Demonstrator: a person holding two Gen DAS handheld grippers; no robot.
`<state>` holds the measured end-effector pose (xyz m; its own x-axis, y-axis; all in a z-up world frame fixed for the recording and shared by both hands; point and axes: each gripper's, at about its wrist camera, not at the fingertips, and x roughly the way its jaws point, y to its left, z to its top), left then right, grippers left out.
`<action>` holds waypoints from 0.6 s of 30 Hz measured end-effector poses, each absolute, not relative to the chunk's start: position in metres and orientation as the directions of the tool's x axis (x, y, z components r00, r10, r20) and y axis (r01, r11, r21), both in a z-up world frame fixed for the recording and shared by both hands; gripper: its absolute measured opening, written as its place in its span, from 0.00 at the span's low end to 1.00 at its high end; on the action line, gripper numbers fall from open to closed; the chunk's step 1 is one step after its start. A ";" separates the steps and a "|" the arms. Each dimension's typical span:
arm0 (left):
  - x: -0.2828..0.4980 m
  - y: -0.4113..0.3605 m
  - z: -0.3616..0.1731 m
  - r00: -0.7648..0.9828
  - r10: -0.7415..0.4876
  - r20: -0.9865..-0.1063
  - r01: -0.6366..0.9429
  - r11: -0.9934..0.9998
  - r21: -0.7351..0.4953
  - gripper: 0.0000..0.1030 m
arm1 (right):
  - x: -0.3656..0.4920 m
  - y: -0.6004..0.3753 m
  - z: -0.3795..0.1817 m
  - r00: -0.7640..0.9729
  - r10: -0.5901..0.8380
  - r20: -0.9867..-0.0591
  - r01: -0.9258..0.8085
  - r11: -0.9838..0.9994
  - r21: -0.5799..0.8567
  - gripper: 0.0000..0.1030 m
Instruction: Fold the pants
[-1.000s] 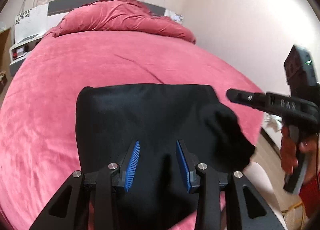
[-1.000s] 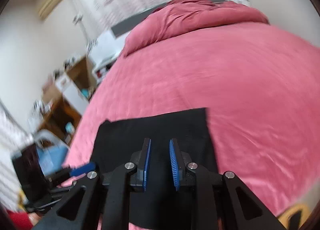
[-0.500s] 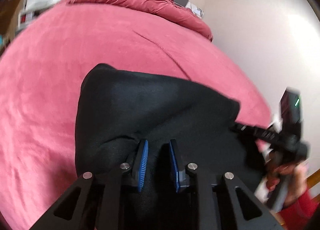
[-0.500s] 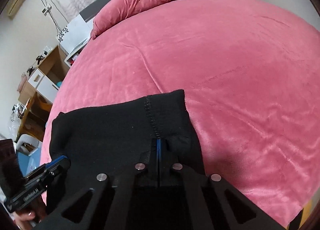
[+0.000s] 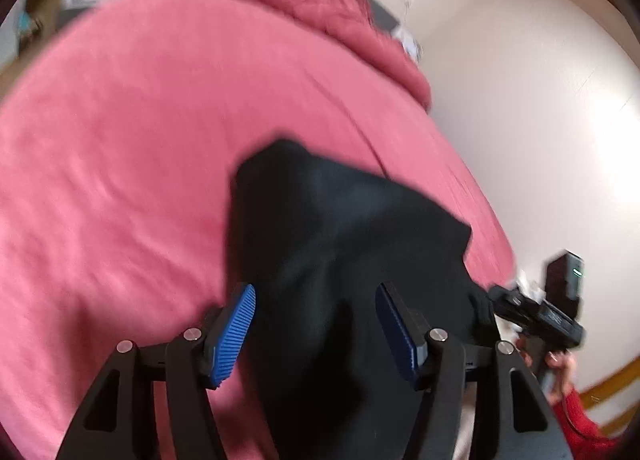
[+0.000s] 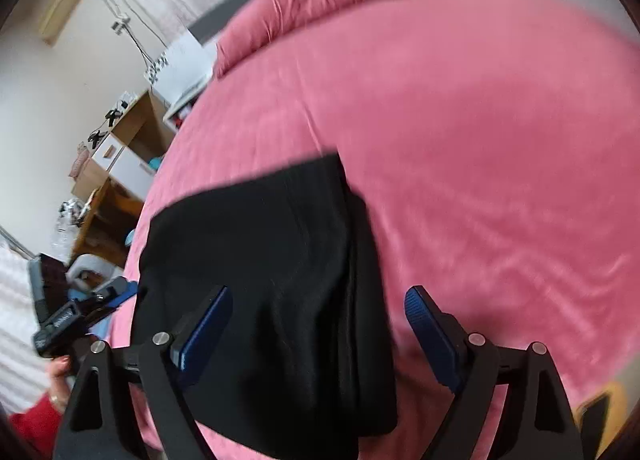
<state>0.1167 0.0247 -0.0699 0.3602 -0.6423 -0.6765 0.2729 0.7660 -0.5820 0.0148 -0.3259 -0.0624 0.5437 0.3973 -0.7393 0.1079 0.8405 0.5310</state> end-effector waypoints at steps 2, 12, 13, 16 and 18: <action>0.115 0.022 -0.077 0.344 -0.646 -0.681 0.285 0.763 -0.580 0.62 | 0.017 -0.331 -0.079 0.504 0.448 -0.738 0.134 0.804 0.580 0.86; 0.124 0.014 -0.109 0.127 -0.708 -0.695 0.334 0.690 -0.642 0.71 | 0.037 -0.336 -0.129 0.428 0.619 -0.658 0.139 0.674 0.725 0.87; 0.125 0.013 -0.113 0.115 -0.729 -0.675 0.312 0.671 -0.672 0.71 | 0.039 -0.335 -0.130 0.432 0.618 -0.657 0.138 0.674 0.726 0.87; 0.114 0.009 -0.109 0.141 -0.734 -0.664 0.309 0.670 -0.675 0.65 | 0.046 -0.324 -0.127 0.429 0.597 -0.678 0.120 0.706 0.698 0.64; 0.107 0.003 -0.101 0.178 -0.713 -0.678 0.345 0.690 -0.636 0.55 | 0.046 -0.314 -0.116 0.428 0.568 -0.703 0.091 0.747 0.658 0.60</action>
